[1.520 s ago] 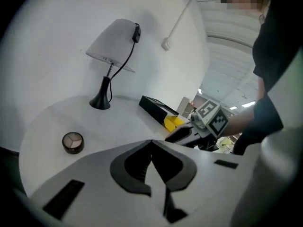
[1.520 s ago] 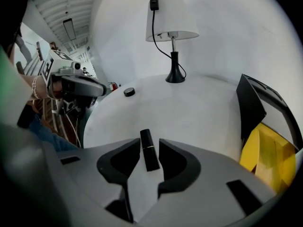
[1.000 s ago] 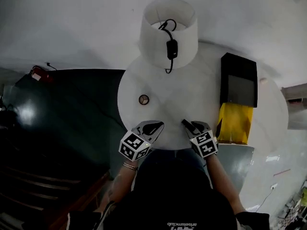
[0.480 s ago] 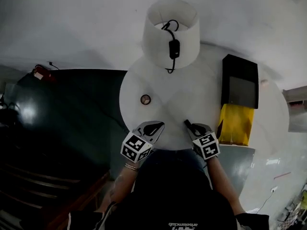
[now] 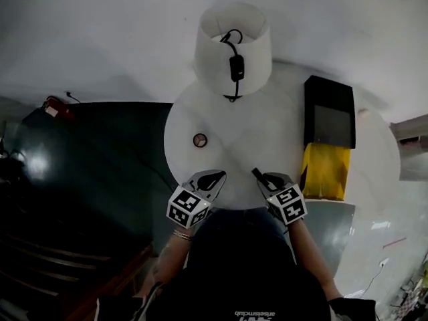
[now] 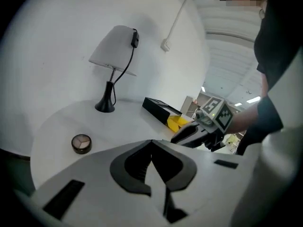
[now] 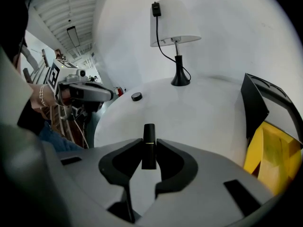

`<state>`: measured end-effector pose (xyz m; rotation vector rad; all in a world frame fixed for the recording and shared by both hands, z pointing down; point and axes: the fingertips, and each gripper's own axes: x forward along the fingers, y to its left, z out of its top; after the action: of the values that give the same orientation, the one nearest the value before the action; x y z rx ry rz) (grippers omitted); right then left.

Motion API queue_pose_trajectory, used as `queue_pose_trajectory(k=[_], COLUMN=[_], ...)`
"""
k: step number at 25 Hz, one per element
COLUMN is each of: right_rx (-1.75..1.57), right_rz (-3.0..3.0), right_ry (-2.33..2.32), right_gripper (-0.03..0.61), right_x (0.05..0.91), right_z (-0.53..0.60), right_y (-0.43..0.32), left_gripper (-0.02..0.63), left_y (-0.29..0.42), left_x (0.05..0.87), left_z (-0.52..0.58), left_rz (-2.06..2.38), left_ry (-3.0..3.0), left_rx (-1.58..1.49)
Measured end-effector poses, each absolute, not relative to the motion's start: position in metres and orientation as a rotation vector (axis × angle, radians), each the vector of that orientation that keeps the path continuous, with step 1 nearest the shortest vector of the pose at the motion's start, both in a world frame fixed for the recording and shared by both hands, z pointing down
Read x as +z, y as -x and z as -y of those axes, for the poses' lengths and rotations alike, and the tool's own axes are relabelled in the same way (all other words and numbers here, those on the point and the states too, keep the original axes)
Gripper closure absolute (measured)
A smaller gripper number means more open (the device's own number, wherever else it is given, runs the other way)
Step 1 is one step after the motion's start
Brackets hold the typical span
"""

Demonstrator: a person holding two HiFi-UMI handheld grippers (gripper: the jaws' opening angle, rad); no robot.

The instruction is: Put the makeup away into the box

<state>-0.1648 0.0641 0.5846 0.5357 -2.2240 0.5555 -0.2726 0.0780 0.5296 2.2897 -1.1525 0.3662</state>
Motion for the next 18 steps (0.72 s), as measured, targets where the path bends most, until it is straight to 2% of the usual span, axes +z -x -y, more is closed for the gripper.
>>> queue_pose_trajectory(k=[18], right_rx=[0.492], right_rz=[2.32], right_ry=[-0.635], right_gripper=[0.476], right_x=[0.524], right_z=[-0.058], right_y=[0.147], left_gripper=[0.603], left_y=[0.236], left_x=[0.523], left_z=[-0.075], left_rz=[1.044], left_ry=[-2.391], left_rx=[0.326])
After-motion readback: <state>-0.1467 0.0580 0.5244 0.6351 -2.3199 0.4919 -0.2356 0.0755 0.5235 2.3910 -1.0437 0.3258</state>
